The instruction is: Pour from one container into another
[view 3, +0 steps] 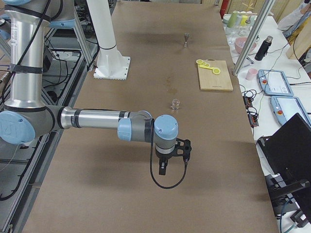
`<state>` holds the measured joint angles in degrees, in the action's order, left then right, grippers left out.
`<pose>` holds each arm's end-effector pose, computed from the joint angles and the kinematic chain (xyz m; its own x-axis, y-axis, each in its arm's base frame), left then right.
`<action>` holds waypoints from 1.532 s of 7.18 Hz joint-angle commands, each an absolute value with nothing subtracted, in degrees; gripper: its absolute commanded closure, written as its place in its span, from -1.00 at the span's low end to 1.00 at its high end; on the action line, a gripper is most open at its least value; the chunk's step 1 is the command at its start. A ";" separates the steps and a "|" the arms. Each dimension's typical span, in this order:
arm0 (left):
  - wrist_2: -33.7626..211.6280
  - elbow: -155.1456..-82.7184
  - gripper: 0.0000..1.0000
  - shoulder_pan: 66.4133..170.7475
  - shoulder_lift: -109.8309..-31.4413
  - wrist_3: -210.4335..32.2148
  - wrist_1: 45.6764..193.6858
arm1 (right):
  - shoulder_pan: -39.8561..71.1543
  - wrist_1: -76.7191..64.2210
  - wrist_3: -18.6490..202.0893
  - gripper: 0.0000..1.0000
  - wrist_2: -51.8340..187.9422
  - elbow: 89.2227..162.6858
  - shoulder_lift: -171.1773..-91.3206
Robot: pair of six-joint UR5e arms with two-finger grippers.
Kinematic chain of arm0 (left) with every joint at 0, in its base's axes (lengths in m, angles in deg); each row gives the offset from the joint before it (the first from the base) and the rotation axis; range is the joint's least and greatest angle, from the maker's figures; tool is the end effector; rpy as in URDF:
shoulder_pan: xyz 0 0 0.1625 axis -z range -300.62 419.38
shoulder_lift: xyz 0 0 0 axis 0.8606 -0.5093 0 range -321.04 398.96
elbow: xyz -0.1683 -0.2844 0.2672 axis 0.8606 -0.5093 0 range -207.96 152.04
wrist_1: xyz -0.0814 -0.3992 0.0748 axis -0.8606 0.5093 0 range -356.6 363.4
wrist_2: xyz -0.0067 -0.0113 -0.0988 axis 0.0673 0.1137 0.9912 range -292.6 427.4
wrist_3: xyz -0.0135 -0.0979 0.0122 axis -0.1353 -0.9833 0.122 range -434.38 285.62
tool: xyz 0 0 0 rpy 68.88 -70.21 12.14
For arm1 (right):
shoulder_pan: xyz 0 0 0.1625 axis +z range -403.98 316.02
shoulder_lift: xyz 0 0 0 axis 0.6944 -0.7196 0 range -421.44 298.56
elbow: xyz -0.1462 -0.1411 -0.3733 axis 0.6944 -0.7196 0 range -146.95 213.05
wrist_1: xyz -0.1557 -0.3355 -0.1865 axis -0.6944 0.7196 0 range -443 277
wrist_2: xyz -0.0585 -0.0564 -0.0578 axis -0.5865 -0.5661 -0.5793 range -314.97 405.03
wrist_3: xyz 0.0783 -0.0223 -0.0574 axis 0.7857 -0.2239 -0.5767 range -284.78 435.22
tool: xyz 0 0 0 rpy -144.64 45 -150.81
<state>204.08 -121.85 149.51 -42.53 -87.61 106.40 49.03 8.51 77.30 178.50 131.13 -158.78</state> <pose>-0.0618 -0.4364 0.6676 0.6676 -0.1248 -0.7340 0.1592 0.9870 -0.0230 0.0876 -0.4326 0.6525 0.7219 0.0836 0.6869 -0.0790 0.9961 -0.0382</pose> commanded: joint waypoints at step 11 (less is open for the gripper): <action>195.89 -123.06 -0.98 148.95 -42.34 -87.39 102.10 | 49.09 7.88 76.72 -1.00 178.98 131.22 -159.35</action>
<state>195.83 -123.05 148.90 -42.33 -87.38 102.03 49.09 7.88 76.96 178.97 131.21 -159.31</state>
